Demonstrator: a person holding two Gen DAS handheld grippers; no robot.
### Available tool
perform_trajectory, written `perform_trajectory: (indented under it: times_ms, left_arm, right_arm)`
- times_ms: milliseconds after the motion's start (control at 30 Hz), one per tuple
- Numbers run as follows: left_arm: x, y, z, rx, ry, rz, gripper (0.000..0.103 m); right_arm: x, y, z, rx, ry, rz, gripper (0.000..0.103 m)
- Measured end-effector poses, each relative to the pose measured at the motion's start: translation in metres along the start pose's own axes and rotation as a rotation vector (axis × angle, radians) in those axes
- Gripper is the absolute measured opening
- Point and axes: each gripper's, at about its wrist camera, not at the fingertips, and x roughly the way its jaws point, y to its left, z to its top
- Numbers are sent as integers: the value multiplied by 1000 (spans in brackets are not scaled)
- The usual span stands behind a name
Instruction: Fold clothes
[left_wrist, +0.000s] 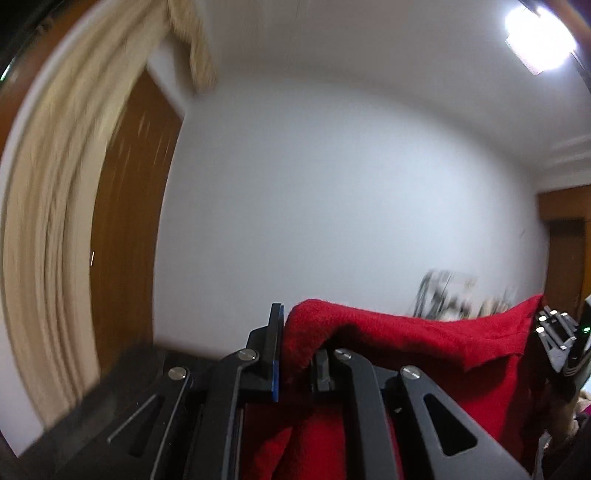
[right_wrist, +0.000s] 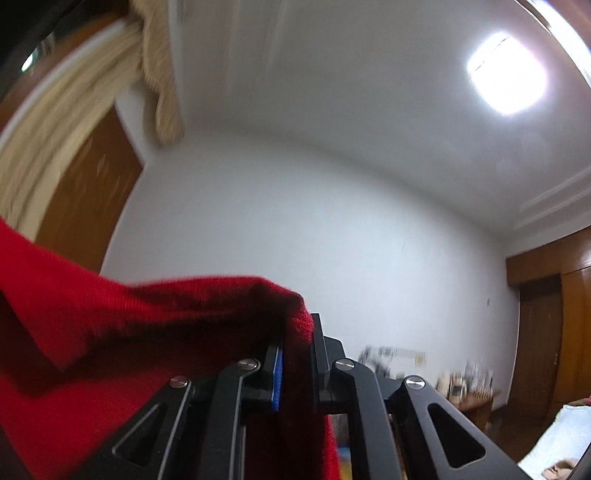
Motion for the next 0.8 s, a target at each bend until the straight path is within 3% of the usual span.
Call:
perform_trajectory:
  times_ms: [167,333,567,667,800]
  left_arm:
    - [116,32,-72,-44,332,75,14]
    - [164,28,-145,-13,502,107,14]
    - [235,44,-195,-42,772,126,14]
    - [256,46,-213,-44,843,144,26]
    - [272,52,-220,-76,866,146,60]
  right_arm:
    - [69,44,-73,-54,255,95,10]
    - [114,81,-132,-143,442,146,10]
    - [135,93,-212,-174,725,294,10]
    - [141,110,-245,-176,851,373,11]
    - [148,112,-262,-133,940,434,13]
